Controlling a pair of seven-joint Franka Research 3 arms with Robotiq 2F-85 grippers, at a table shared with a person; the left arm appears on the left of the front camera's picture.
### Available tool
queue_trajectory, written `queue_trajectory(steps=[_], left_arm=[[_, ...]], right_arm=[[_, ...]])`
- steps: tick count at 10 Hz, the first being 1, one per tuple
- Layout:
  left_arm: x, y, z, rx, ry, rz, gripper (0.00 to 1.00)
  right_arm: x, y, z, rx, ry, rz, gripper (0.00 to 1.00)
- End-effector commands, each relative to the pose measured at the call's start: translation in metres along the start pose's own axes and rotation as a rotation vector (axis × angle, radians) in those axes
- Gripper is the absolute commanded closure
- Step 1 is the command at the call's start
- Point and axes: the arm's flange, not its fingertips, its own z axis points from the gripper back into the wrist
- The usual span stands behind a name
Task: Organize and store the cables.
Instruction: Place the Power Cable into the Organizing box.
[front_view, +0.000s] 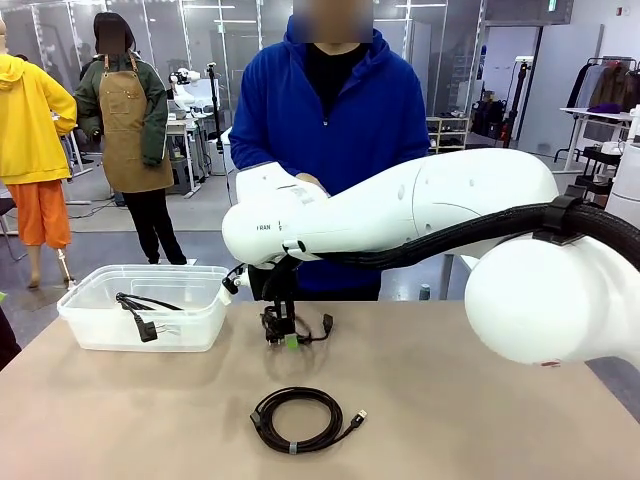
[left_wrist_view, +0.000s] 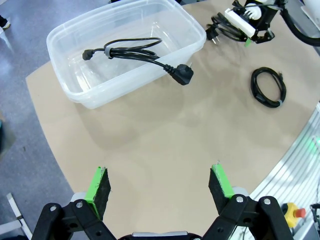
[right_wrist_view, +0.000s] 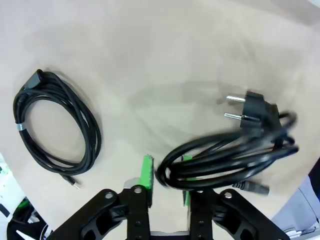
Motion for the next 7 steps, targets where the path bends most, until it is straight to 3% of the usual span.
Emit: queue_trajectory(steps=[1,2,3,4,7], left_arm=[[0.0,-0.003,0.002,0.001,0.01,0.01,0.0],[0.0,-0.003,0.002,0.001,0.01,0.01,0.0],[0.0,-0.003,0.002,0.001,0.01,0.01,0.0],[0.0,-0.003,0.002,0.001,0.01,0.01,0.0],[0.0,-0.003,0.002,0.001,0.01,0.01,0.0]], right_arm=[[-0.009,0.012,0.007,-0.009,-0.027,-0.027,0.24],[-0.012,0.012,0.01,-0.012,-0.032,-0.029,0.06],[-0.014,0.012,0.012,-0.015,-0.039,-0.031,0.29],[-0.017,0.012,0.013,-0.014,-0.046,-0.039,0.0],[-0.024,0.01,0.015,-0.012,-0.061,-0.047,0.0]])
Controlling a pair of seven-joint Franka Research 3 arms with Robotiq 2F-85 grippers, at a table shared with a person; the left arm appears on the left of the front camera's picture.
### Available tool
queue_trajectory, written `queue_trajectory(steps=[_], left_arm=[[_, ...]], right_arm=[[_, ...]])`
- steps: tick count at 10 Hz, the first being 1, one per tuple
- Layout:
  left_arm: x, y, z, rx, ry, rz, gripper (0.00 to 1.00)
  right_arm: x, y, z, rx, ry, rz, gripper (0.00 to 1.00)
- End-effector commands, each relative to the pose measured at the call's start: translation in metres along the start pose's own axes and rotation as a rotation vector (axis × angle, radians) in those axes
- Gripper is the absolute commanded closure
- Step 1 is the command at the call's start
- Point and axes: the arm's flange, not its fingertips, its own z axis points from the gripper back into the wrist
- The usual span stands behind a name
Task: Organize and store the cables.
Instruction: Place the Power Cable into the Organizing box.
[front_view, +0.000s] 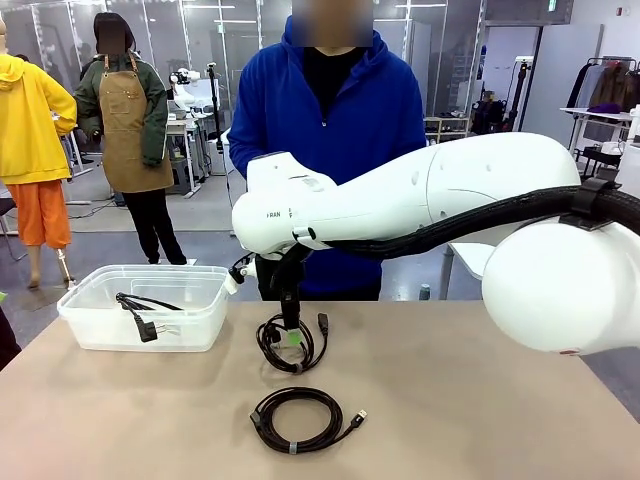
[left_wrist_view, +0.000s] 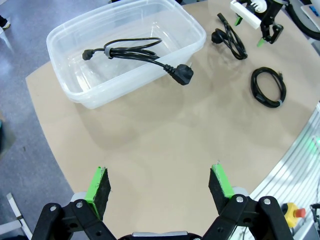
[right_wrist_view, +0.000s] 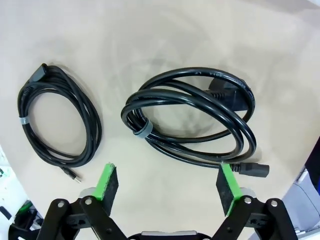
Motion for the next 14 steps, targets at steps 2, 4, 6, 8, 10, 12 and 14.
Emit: queue_trajectory(steps=[2,4,6,8,10,12,14], left_arm=[[0.0,-0.003,0.002,0.001,0.01,0.01,0.0],[0.0,-0.003,0.002,0.001,0.01,0.01,0.0],[-0.004,-0.01,0.026,0.043,-0.033,-0.026,0.0],[0.011,-0.041,0.035,0.069,-0.018,-0.07,0.0],[0.037,-0.059,0.033,0.124,0.056,-0.097,0.0],[0.067,-0.074,0.023,0.117,0.104,-0.151,0.0],[0.105,-0.099,0.001,0.103,0.143,-0.212,0.0]], right_arm=[[-0.018,0.012,0.006,-0.016,-0.052,-0.034,0.0],[-0.04,0.011,0.014,-0.027,-0.101,-0.053,0.0],[-0.069,0.016,0.043,-0.088,-0.178,-0.035,0.0],[-0.13,0.031,0.085,-0.206,-0.27,-0.065,0.0],[-0.19,0.053,0.105,-0.207,-0.417,0.024,0.0],[-0.256,0.08,0.123,-0.257,-0.52,-0.092,0.0],[-0.313,0.113,0.135,-0.346,-0.534,-0.244,0.0]])
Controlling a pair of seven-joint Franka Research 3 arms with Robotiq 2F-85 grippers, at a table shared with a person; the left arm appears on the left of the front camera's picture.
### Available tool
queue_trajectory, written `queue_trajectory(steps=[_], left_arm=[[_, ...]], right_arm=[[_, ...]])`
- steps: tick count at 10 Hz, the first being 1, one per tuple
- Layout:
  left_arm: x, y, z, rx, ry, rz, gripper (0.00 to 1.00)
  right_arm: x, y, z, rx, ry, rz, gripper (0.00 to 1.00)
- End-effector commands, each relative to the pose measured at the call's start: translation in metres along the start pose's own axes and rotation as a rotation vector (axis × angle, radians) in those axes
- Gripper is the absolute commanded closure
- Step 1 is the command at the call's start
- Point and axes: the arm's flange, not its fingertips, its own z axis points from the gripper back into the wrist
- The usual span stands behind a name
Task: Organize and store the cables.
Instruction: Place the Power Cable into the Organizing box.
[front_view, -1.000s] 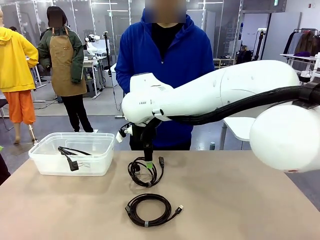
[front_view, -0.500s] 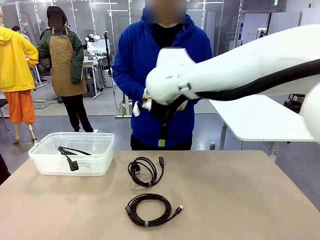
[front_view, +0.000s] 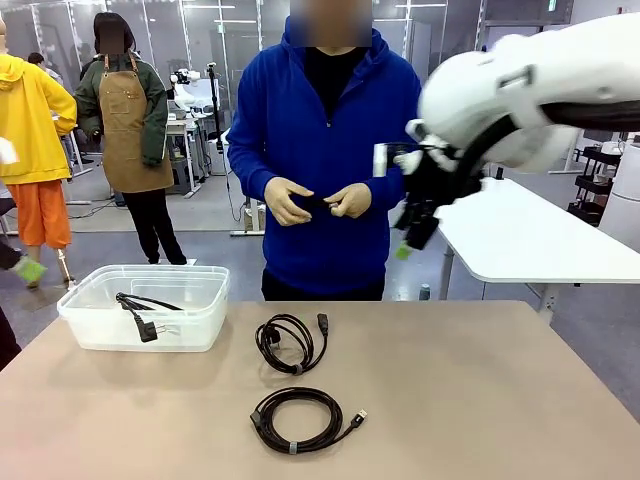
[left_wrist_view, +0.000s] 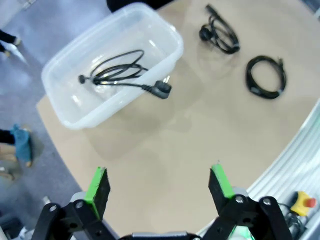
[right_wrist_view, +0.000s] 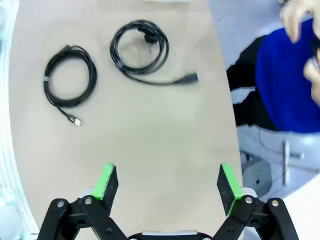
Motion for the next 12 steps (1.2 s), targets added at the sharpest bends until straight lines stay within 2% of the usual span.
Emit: queue_trajectory(steps=[1,2,3,4,6,7,8,11,12], left_arm=[[0.05,-0.01,-0.014,0.001,0.055,-0.059,0.0],[0.076,-0.026,-0.023,0.0,0.082,-0.099,0.0],[0.104,-0.052,-0.036,-0.081,0.09,-0.134,0.0],[0.127,-0.078,-0.052,-0.082,0.124,-0.156,0.0],[0.156,-0.114,-0.096,-0.049,0.263,-0.141,0.0],[0.16,-0.132,-0.116,-0.01,0.292,-0.154,0.0],[0.159,-0.148,-0.13,-0.025,0.301,-0.156,0.0],[0.149,-0.173,-0.16,-0.032,0.24,-0.184,0.0],[0.143,-0.181,-0.173,-0.035,0.249,-0.2,0.0]], right_arm=[[-0.051,0.03,0.025,-0.096,0.002,-0.071,0.0],[-0.086,0.042,0.044,-0.102,-0.023,-0.131,0.0],[-0.124,0.05,0.056,-0.042,-0.078,-0.141,0.0],[-0.165,0.068,0.07,-0.041,-0.136,-0.22,0.0],[-0.227,0.096,0.079,-0.049,-0.158,-0.363,0.0],[-0.253,0.109,0.077,-0.044,-0.199,-0.369,0.0],[-0.275,0.12,0.071,-0.024,-0.238,-0.375,0.0],[-0.337,0.153,0.068,-0.078,-0.229,-0.37,0.0],[-0.357,0.164,0.065,-0.028,-0.235,-0.383,0.0]])
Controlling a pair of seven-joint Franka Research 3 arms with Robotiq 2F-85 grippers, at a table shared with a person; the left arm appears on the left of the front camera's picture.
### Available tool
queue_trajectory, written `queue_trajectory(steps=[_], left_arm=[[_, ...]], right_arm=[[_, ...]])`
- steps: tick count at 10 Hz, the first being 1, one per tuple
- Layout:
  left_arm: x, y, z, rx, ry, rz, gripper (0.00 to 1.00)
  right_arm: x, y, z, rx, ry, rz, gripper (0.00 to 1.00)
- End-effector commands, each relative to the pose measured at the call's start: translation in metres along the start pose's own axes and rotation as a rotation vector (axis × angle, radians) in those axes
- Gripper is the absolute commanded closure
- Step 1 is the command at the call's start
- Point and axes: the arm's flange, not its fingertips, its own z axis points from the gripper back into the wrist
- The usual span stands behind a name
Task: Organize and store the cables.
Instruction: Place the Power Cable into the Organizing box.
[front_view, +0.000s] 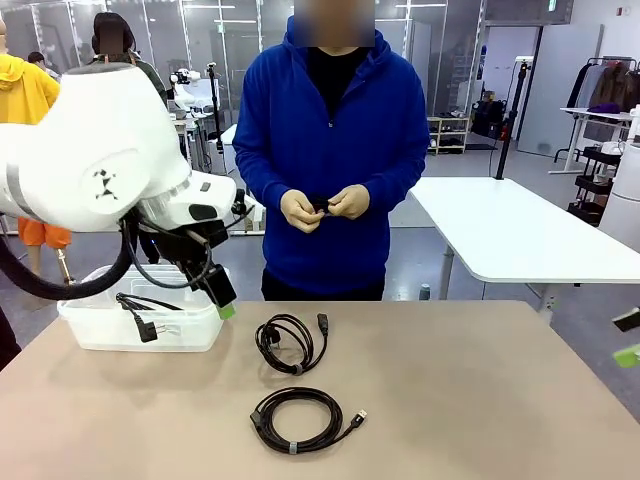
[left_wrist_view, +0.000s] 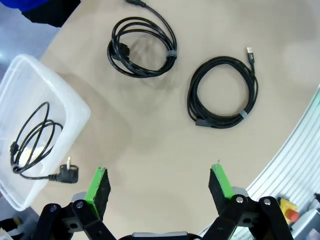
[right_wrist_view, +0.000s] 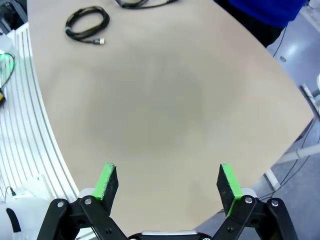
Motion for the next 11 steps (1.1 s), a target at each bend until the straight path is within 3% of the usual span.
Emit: queue_trajectory(steps=[1,3,4,10,11], left_arm=[[-0.002,-0.012,-0.026,0.015,-0.012,-0.012,0.0],[-0.001,-0.006,-0.011,-0.002,0.0,-0.01,0.0],[-0.001,-0.006,-0.011,-0.002,0.0,-0.01,0.0],[-0.005,-0.014,-0.011,0.032,0.004,-0.011,0.0],[0.008,-0.016,-0.011,0.033,-0.007,-0.065,0.0]], right_arm=[[-0.035,0.015,-0.004,0.004,-0.001,0.041,0.0],[-0.028,0.005,-0.018,-0.096,0.067,0.046,0.0],[-0.027,-0.004,0.009,-0.01,-0.004,0.01,0.0],[-0.027,-0.004,0.009,-0.01,-0.004,0.01,0.0],[-0.027,-0.004,0.009,-0.01,-0.004,0.01,0.0]])
